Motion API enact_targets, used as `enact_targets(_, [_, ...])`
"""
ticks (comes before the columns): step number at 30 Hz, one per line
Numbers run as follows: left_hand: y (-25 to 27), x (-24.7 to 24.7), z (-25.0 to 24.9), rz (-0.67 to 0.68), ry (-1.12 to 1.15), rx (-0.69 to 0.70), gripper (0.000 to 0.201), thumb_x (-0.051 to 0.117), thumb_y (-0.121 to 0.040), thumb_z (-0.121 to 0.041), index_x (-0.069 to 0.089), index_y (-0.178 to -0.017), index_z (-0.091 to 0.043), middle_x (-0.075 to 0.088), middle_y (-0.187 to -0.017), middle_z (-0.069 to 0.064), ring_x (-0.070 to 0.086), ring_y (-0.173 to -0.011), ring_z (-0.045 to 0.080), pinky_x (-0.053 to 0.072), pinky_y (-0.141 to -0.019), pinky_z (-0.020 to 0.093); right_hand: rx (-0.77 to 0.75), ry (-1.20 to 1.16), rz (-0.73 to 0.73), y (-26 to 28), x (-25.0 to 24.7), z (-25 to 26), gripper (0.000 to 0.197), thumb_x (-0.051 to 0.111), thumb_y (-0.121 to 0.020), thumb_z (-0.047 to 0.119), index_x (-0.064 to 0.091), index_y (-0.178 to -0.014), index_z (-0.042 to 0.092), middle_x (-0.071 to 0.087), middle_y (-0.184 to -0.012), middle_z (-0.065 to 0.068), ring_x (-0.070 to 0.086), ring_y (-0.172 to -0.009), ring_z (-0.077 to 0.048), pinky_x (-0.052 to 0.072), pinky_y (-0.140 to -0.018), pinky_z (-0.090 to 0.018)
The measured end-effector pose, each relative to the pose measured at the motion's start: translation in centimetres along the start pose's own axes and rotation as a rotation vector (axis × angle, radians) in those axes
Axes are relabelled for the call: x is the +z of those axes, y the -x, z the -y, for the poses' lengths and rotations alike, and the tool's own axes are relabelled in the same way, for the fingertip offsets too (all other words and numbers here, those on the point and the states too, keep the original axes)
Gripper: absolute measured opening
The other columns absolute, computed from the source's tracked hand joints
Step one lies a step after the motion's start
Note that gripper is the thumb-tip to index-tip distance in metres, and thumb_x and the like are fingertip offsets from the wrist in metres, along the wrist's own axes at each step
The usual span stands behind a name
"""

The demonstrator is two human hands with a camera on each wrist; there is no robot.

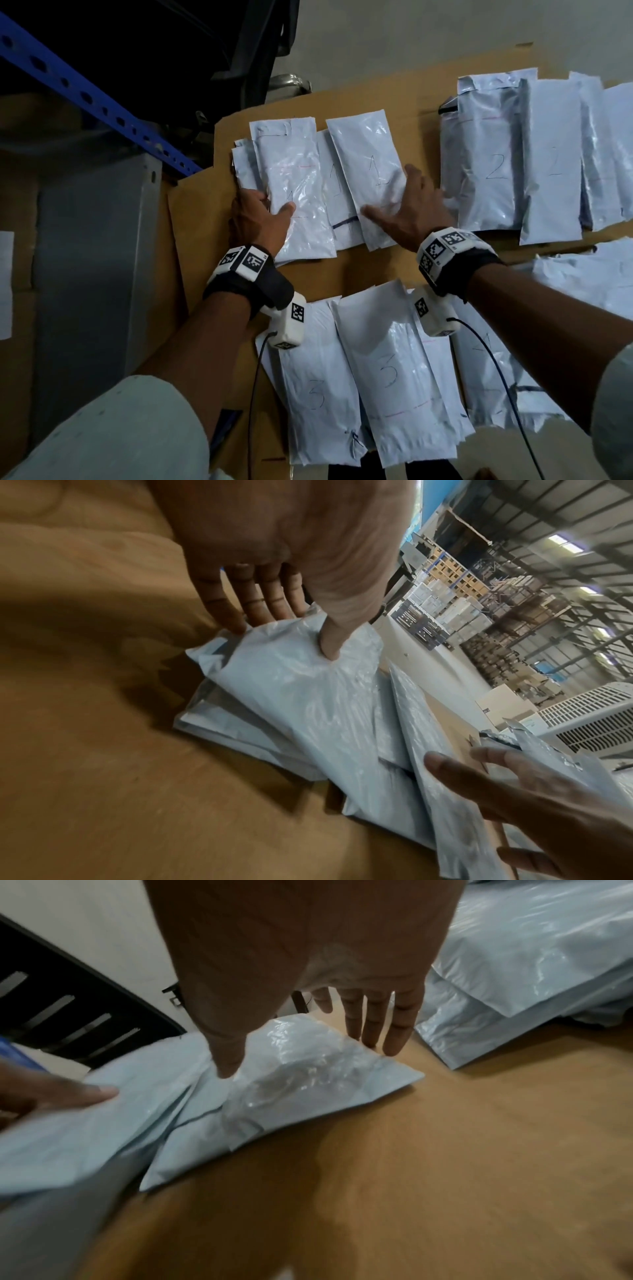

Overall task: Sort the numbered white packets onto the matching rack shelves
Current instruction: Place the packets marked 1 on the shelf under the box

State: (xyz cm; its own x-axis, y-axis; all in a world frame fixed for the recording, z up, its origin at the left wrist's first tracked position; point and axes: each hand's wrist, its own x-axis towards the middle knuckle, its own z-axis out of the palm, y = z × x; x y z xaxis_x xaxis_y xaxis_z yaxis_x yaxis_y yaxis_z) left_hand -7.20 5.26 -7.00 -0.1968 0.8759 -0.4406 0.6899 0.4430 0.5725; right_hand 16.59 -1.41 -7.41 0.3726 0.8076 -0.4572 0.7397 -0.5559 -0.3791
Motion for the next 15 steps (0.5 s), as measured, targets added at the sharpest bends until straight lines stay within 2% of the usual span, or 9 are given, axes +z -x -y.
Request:
enact_targets(3, [0.5, 0.1, 0.0, -0.064, 0.007, 0.048, 0.042, 0.069, -0.089, -0.03, 0.036, -0.111, -0.018, 0.058, -0.121, 0.011, 0.06, -0.105, 0.031, 0.048, -0.085, 0.038, -0.028, 0.082, 0.013, 0.8, 0.4, 0.0, 0.125, 0.071, -0.069, 0.081, 0.01, -0.16, 0.02, 0.028, -0.16, -0.013, 0.031, -0.145, -0.037, 0.035, -0.112, -0.054])
enact_targets(6, [1.3, 0.3, -0.3, -0.154, -0.02, 0.071, 0.047, 0.059, -0.094, -0.023, 0.034, -0.133, -0.018, 0.05, -0.134, 0.015, 0.055, -0.114, 0.035, 0.044, -0.087, 0.04, -0.034, 0.051, -0.021, 1.0, 0.6, -0.1, 0.122, 0.078, -0.069, 0.071, 0.013, -0.159, 0.019, 0.033, -0.153, -0.016, 0.035, -0.14, -0.039, 0.037, -0.11, -0.054])
enact_targets(8, [1.9, 0.6, -0.4, -0.154, -0.137, 0.074, 0.066, 0.063, -0.091, -0.042, 0.03, -0.145, -0.024, 0.04, -0.142, 0.016, 0.048, -0.123, 0.038, 0.041, -0.096, 0.045, -0.045, -0.003, -0.068, 0.9, 0.6, -0.3, 0.118, 0.082, -0.069, 0.065, 0.017, -0.157, 0.019, 0.035, -0.148, -0.016, 0.038, -0.137, -0.04, 0.041, -0.108, -0.053])
enact_targets(10, [2.3, 1.0, -0.4, -0.092, -0.294, 0.048, 0.106, 0.07, -0.073, -0.072, 0.019, -0.153, -0.026, 0.027, -0.152, 0.017, 0.033, -0.137, 0.038, 0.031, -0.108, 0.051, -0.042, -0.027, -0.075, 0.8, 0.7, -0.5, 0.122, 0.084, -0.066, 0.065, 0.016, -0.157, 0.021, 0.033, -0.149, -0.015, 0.037, -0.138, -0.038, 0.042, -0.109, -0.054])
enact_targets(11, [2.4, 1.3, -0.4, -0.055, -0.356, 0.031, 0.125, 0.072, -0.062, -0.08, 0.011, -0.156, -0.024, 0.021, -0.156, 0.016, 0.026, -0.142, 0.037, 0.025, -0.112, 0.053, -0.035, -0.021, -0.051, 0.8, 0.7, -0.5, 0.126, 0.085, -0.064, 0.067, 0.013, -0.158, 0.024, 0.031, -0.15, -0.016, 0.034, -0.14, -0.038, 0.041, -0.11, -0.054])
enact_targets(13, [2.4, 1.7, -0.3, -0.019, -0.412, 0.0, 0.145, 0.077, -0.053, -0.081, 0.0, -0.158, -0.018, 0.014, -0.16, 0.016, 0.016, -0.147, 0.037, 0.016, -0.116, 0.057, -0.025, -0.001, 0.0, 0.8, 0.7, -0.6, 0.126, 0.086, -0.063, 0.065, 0.011, -0.157, 0.026, 0.029, -0.151, -0.017, 0.032, -0.141, -0.04, 0.039, -0.11, -0.055])
enact_targets(15, [2.3, 1.9, -0.1, -0.034, -0.412, -0.019, 0.145, 0.082, -0.055, -0.073, 0.0, -0.159, -0.014, 0.014, -0.161, 0.017, 0.014, -0.148, 0.037, 0.014, -0.117, 0.057, -0.032, -0.023, 0.011, 0.8, 0.6, -0.8, 0.117, 0.087, -0.067, 0.057, 0.016, -0.155, 0.026, 0.033, -0.148, -0.018, 0.035, -0.138, -0.041, 0.04, -0.107, -0.053])
